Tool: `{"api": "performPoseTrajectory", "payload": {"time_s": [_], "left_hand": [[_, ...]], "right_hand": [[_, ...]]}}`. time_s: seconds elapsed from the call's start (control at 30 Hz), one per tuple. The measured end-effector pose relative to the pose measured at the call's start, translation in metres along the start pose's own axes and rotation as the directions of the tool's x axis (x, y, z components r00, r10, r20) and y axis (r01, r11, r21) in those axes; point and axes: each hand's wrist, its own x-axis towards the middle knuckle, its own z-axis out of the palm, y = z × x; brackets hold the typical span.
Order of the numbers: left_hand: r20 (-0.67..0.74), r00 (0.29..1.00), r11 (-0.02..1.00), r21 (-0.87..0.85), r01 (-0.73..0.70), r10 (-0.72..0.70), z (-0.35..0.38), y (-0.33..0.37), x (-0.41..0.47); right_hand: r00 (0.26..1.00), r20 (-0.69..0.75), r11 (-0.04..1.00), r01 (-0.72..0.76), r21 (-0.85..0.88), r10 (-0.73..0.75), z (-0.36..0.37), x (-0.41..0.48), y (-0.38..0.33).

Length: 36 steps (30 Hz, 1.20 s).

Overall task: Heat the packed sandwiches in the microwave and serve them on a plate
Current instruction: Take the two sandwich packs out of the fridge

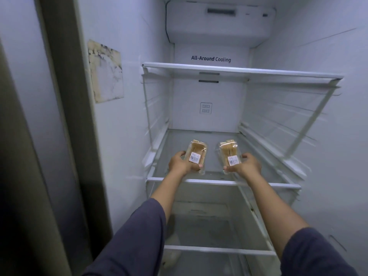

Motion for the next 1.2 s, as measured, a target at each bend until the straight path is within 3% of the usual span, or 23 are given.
{"api": "performPoseTrajectory", "payload": {"time_s": [0.1, 0.3, 0.57, 0.8, 1.2], "left_hand": [[0.07, 0.997, 0.991, -0.13, 0.038, -0.029, -0.005, -0.004, -0.002], [0.204, 0.976, 0.919, -0.365, 0.15, -0.078, -0.012, -0.002, -0.029], [0.205, 0.979, 0.878, -0.472, 0.081, 0.019, -0.025, -0.011, -0.103], [0.234, 0.97, 0.86, -0.507, 0.06, 0.07, -0.051, -0.037, -0.199], [0.183, 0.979, 0.854, -0.519, 0.018, 0.091, -0.125, -0.057, -0.381]], "right_hand": [[1.0, 0.001, 0.998, 0.004, 0.055, -0.004, 0.001, -0.006, 0.0], [0.997, 0.049, 0.92, -0.071, 0.385, 0.056, 0.001, -0.024, 0.004], [1.0, -0.003, 0.804, -0.017, 0.594, 0.023, -0.019, -0.108, 0.032], [0.997, -0.081, 0.752, 0.063, 0.656, -0.012, -0.043, -0.229, 0.066], [0.998, -0.034, 0.72, 0.065, 0.691, -0.057, -0.083, -0.415, 0.093]]}}
